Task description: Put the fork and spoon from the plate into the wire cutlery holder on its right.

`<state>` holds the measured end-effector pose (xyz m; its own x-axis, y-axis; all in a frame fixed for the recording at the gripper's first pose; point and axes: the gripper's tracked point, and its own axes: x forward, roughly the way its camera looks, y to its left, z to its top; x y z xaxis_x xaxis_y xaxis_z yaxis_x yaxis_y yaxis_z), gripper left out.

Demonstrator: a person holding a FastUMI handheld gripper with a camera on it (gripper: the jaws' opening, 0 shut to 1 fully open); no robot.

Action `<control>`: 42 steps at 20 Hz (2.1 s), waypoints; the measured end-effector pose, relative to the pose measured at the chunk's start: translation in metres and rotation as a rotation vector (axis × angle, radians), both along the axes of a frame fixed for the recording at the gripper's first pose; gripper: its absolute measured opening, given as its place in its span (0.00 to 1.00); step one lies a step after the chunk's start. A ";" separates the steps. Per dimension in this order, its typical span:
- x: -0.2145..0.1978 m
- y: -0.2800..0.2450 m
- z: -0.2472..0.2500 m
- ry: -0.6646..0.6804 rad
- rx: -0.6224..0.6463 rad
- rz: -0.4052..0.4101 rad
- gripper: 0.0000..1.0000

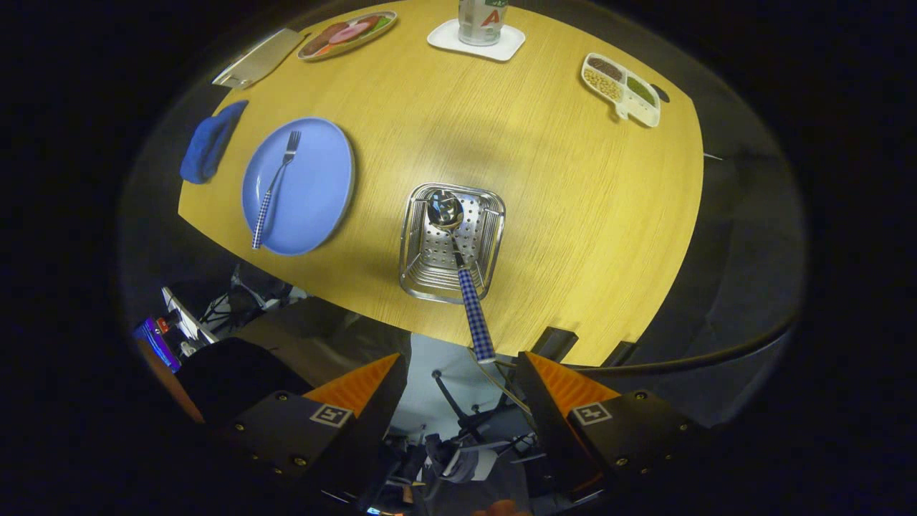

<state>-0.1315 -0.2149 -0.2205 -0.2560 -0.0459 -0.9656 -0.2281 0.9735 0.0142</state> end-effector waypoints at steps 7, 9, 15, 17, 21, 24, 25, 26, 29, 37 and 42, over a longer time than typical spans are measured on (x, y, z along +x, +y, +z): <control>-0.038 0.060 0.003 -0.222 0.019 -0.155 0.96; -0.042 0.085 0.004 -0.252 0.057 -0.175 0.96; -0.043 0.159 -0.003 -0.261 0.133 -0.118 0.96; -0.049 0.186 -0.016 -0.216 0.180 -0.077 0.97; -0.033 0.229 -0.043 -0.275 0.254 -0.146 0.97; 0.002 0.247 -0.055 -0.356 0.237 -0.185 0.97; 0.016 0.250 -0.056 -0.388 0.233 -0.189 0.98; 0.029 0.252 -0.059 -0.419 0.216 -0.195 0.97; 0.053 0.256 -0.066 -0.467 0.181 -0.180 0.97; 0.054 0.274 -0.108 -0.397 0.143 -0.184 0.97; 0.050 0.280 -0.133 -0.342 0.133 -0.208 0.96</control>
